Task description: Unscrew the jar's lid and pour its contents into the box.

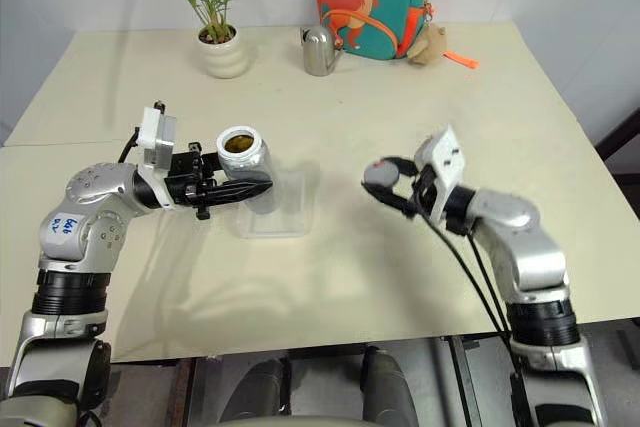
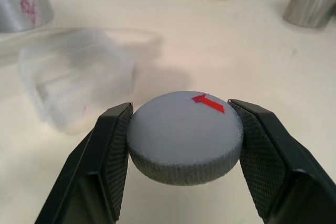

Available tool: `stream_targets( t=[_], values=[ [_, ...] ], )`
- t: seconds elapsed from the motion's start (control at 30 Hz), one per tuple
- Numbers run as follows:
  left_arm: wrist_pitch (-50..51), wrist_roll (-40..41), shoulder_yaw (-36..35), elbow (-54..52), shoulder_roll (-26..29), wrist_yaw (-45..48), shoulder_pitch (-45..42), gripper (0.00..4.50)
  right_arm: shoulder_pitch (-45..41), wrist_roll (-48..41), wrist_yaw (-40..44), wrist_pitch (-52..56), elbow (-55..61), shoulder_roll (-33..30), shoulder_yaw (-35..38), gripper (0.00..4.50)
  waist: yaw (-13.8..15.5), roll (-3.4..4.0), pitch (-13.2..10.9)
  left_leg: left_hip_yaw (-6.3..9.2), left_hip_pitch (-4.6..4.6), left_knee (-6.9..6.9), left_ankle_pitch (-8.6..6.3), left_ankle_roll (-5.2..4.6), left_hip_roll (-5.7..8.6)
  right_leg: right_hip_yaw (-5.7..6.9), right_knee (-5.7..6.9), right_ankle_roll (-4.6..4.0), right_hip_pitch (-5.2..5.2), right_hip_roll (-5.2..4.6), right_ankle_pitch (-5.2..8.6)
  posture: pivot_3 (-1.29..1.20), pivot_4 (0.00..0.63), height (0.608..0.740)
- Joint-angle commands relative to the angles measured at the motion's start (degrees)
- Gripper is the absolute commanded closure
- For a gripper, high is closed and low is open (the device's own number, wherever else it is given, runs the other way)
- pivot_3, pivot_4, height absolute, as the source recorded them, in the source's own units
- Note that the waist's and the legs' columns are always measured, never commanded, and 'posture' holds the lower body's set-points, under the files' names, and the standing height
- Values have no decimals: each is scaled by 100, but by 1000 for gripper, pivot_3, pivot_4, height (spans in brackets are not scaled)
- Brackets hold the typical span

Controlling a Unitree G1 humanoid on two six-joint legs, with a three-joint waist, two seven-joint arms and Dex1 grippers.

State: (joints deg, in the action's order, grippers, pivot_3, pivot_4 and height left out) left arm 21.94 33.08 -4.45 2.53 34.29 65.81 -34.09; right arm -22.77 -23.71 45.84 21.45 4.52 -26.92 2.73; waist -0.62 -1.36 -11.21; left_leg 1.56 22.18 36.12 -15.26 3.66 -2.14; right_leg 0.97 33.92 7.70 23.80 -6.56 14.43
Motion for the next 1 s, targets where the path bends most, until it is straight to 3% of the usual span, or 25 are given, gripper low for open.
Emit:
stream_targets(
  t=[0.03,0.17,0.4,0.6,0.87,1.0],
  values=[
    [-25,55,-102,31,4,27,-179,2559,182,142,-215,-771,-396,253,218,1941,-2,0,0,-1,-1,3,1,1,0,-2,-1,1,0,0,-1,0,150,740],
    [-22,35,-74,132,-7,59,-262,2559,210,71,-461,-1045,-692,615,358,1941,17,1,0,-4,-4,11,1,1,1,-9,-5,2,-1,0,-3,0,150,740],
    [52,49,-64,196,-32,39,-349,2559,252,139,-548,-1462,-1426,714,554,1941,36,0,0,-6,-4,7,1,2,1,-11,6,3,-2,0,-4,0,150,740],
    [42,32,-88,232,-21,45,-373,2559,298,117,-342,-1513,-1512,582,583,35,37,1,0,-7,-3,2,1,1,1,-11,-1,3,-1,0,-4,0,150,740],
    [79,-6,-135,322,121,97,-416,2559,123,-619,131,-503,-363,-3,649,35,28,2,-1,-9,-7,4,0,0,0,-13,3,4,-2,1,-4,0,150,740],
    [372,74,-137,416,449,405,-576,2559,-209,-1015,603,210,210,-570,524,35,29,5,-3,-11,-5,6,0,0,0,-14,6,4,0,1,-4,0,150,740]
  ],
)
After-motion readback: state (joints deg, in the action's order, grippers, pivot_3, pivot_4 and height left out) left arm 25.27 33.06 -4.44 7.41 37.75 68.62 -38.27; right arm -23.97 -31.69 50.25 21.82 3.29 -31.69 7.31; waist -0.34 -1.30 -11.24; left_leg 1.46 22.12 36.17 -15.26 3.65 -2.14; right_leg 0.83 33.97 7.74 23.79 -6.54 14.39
